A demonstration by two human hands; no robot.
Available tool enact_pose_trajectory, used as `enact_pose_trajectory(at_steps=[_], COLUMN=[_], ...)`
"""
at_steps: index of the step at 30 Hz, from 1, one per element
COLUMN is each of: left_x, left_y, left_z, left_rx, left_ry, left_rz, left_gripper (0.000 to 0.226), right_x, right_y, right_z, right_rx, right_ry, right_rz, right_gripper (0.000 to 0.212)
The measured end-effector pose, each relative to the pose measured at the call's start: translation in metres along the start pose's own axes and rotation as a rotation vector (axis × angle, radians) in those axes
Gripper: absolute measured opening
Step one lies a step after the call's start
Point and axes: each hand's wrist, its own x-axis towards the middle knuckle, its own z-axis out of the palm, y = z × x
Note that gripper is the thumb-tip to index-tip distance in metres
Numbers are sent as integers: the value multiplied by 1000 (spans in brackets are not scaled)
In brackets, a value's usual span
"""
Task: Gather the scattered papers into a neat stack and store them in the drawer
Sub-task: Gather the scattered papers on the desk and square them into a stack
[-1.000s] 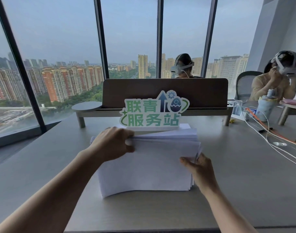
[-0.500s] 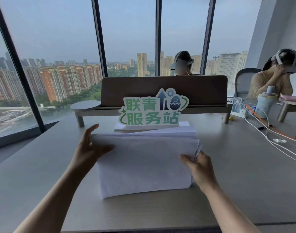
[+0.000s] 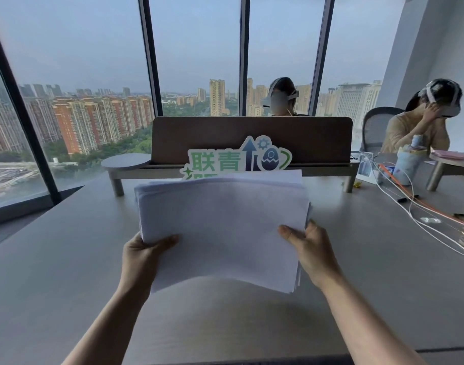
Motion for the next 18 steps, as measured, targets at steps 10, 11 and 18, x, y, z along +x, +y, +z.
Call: enact_pose_trajectory(at_steps=[10,11,18], left_x=[-18,-18,-23], left_y=[-35,-35,-30], left_z=[-8,-9,-11], left_rx=[-10,-6,-22], left_ry=[-37,-51,-112], left_rz=[-173,-174,-125], left_gripper=[44,50,62], right_x=[-21,-19,-30], right_y=[36,38,69], right_z=[6,5,6], right_rx=[167,189,153], right_ry=[-2,14,8], right_rz=[35,30,118], right_gripper=[31,32,65])
